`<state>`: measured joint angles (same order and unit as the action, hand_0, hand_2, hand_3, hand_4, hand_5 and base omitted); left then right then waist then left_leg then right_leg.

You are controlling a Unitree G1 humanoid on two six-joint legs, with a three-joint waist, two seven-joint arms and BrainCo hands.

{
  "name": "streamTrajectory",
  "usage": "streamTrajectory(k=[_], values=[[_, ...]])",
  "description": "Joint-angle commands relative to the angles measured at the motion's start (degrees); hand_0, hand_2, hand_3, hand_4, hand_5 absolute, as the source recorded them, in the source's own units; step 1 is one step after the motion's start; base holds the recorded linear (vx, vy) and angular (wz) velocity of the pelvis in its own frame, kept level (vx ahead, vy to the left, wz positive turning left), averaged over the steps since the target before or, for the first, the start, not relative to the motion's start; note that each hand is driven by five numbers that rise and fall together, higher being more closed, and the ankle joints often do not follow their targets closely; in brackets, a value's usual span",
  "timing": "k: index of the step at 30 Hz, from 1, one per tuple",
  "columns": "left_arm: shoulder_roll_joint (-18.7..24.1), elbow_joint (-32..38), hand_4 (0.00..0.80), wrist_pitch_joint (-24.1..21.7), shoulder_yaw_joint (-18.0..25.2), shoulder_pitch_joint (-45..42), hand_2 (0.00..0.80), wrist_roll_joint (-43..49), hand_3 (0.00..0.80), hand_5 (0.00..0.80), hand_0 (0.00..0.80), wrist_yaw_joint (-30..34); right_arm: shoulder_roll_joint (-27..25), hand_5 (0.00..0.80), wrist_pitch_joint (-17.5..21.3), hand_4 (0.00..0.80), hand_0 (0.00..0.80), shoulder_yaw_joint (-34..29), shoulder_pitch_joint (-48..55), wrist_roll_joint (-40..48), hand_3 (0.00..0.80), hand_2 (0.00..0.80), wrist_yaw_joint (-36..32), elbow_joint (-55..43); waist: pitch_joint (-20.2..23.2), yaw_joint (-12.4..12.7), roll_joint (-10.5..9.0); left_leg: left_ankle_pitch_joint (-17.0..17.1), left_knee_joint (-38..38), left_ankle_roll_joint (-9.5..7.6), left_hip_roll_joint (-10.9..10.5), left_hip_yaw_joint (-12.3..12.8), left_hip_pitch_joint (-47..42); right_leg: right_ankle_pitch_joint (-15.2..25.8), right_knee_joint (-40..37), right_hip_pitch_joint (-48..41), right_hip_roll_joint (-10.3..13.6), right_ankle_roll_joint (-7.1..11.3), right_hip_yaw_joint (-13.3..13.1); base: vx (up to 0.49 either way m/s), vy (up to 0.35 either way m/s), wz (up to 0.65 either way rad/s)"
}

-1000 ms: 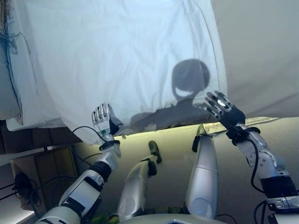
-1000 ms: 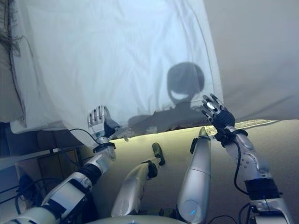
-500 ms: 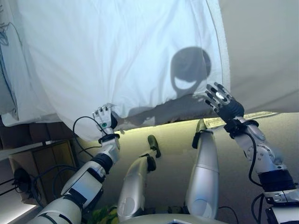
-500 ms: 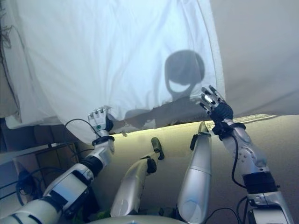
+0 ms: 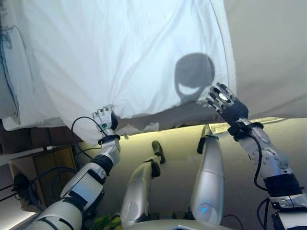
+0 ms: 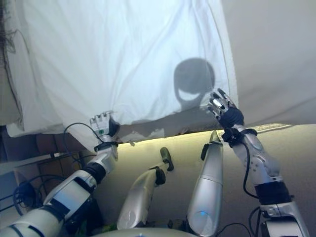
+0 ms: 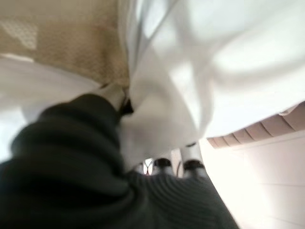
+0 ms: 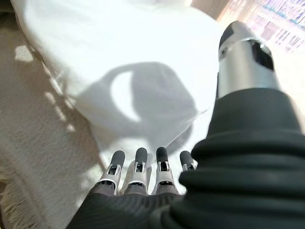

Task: Make the bed neatly

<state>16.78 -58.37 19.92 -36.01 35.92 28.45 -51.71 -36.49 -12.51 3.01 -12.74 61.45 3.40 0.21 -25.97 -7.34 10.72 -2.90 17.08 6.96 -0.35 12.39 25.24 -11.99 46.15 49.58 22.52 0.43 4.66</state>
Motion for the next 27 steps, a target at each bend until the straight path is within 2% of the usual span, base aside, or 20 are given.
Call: streamTrajectory(k=[1,4,8,12,17,20,27], values=[[3.29,-1.76,0.8,-2.34,2.9,-3.73,0.8,-1.93,0.8,0.8,0.8,-0.32,2.66,0.0,2.35,0.0,0.0,-2.59,3.31,1.04,0.0,0.0,-3.44,-4.69,1.77,-1.28,-2.27,9.19,1.47,1.05,3.31,-2.79,2.65,27.06,-26.18,-7.74,7.23,12.24,-0.51,0.13,0.038,0.02],[4.02,-1.82,0.8,-6.15,4.81,-6.77,0.8,-3.12,0.8,0.8,0.8,0.43,3.53,0.0,2.52,0.0,0.0,-3.53,6.94,-0.01,0.0,0.0,-6.09,-3.07,4.21,-0.84,-1.65,8.66,-0.47,0.73,2.97,-2.29,-1.92,26.59,-27.3,-12.07,8.24,12.25,1.28,0.156,0.071,0.06],[4.98,-0.85,0.8,-9.02,7.04,-11.36,0.8,-4.36,0.8,0.8,0.8,1.39,4.29,0.0,2.39,0.0,0.0,-4.86,11.36,-3.25,0.0,0.0,-7.74,-1.18,6.77,-0.24,-0.92,8.58,-2.69,0.33,2.7,-1.94,-6.61,25.86,-28.22,-17.01,9.09,12.21,3.15,0.135,0.072,0.11],[6.67,-0.05,0.8,-11.63,10.05,-15.66,0.8,-1.66,0.8,0.8,0.8,3.14,5.24,0.0,0.86,0.0,0.0,-6.8,14.92,-3.91,0.0,0.0,-9.86,1.45,9.64,0.8,-0.52,9.36,-6.85,-0.06,2.72,-1.45,-11.78,24.89,-29.78,-23.21,9.56,12.2,5.94,0.111,0.05,0.06],[9.85,1.04,0.8,-11.03,12.88,-19.73,0.8,4.6,0.8,0.8,0.8,4.39,4.88,0.0,-1.02,0.0,0.0,-10.97,18.66,-4.38,0.0,0.0,-14.23,3.16,13.09,1.46,0.07,10.36,-12.02,-0.17,2.61,-0.77,-16.84,23.99,-32.27,-29.97,9.78,12.6,9.08,0.078,0.061,0.08],[12.47,2.56,0.8,-9.12,15.04,-22.59,0.8,8.79,0.8,0.8,0.8,6.49,4.32,0.0,-2.51,0.0,0.0,-13.85,20.52,-4.13,0.0,0.0,-17.4,3.71,15.07,1.69,0.43,10.4,-14.26,-0.32,2.25,-0.48,-19.73,23.73,-34.42,-34.38,9.59,12.88,10.88,0.09,0.057,0.15],[21.39,2.6,0.8,-6.23,20.83,-27.52,0.8,11.68,0.8,0.8,0.8,13.9,4.29,0.0,-4.71,0.0,0.0,-18.59,24.2,-4.73,0.0,0.0,-24.2,7.43,19.45,2.19,0.91,9.13,-16.87,-1.09,0.86,-0.18,-24.89,23.75,-39.11,-43.29,9.32,13.76,13.46,0.137,0.045,0.03]])
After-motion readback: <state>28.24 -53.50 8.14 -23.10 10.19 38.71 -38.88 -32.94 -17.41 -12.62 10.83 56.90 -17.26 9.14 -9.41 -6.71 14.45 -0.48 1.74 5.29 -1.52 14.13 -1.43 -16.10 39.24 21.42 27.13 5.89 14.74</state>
